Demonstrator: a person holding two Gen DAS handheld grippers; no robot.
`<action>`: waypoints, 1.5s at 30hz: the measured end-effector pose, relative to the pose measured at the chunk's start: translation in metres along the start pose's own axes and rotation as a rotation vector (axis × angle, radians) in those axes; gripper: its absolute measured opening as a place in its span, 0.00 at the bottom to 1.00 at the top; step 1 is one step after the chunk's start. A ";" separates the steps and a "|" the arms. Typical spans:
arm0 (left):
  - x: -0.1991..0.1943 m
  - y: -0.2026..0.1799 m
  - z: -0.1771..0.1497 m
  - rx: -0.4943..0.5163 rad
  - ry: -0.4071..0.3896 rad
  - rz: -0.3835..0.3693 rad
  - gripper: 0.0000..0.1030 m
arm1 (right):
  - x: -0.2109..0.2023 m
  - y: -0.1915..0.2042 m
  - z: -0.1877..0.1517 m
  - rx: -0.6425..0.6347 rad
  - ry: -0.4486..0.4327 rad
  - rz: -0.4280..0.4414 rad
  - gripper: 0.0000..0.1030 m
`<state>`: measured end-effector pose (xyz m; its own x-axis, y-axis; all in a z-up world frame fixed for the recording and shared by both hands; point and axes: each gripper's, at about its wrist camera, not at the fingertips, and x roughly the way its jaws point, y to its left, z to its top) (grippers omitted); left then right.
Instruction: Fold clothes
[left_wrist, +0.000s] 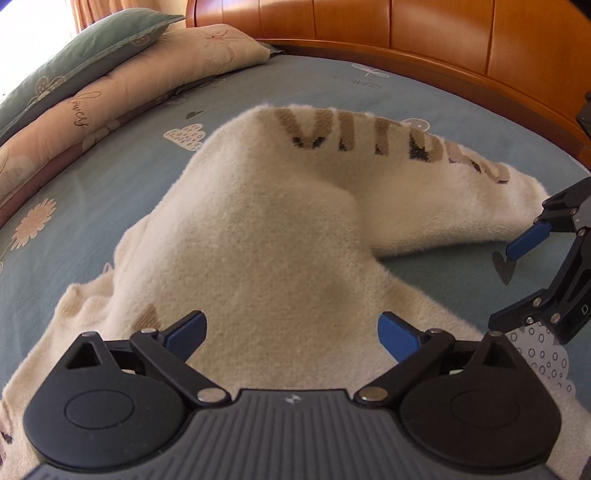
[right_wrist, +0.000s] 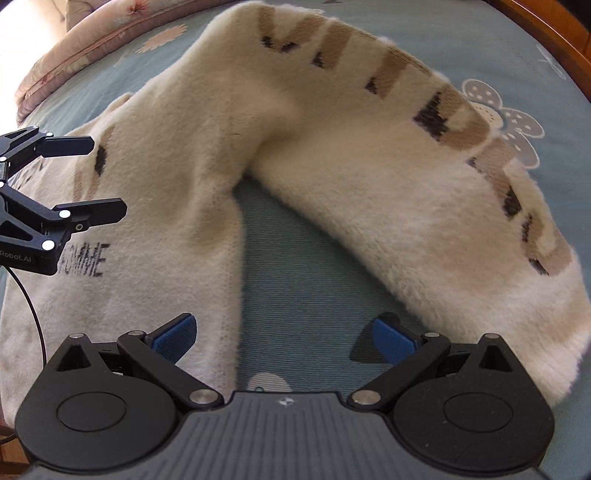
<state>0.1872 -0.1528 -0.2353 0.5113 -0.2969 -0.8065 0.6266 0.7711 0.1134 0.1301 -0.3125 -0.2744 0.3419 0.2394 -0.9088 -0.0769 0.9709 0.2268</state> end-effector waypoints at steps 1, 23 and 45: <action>0.004 -0.006 0.004 0.019 0.007 -0.015 0.96 | -0.002 -0.011 -0.004 0.030 -0.003 -0.014 1.00; 0.054 -0.064 0.035 0.108 0.121 -0.093 0.96 | -0.030 -0.165 -0.026 0.534 -0.271 0.068 0.99; 0.042 -0.062 0.027 0.129 0.143 -0.035 0.96 | -0.072 -0.171 0.017 0.289 -0.239 -0.147 0.12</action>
<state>0.1853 -0.2282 -0.2608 0.4050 -0.2326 -0.8842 0.7173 0.6806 0.1495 0.1350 -0.4961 -0.2417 0.5407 0.0568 -0.8393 0.2439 0.9443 0.2210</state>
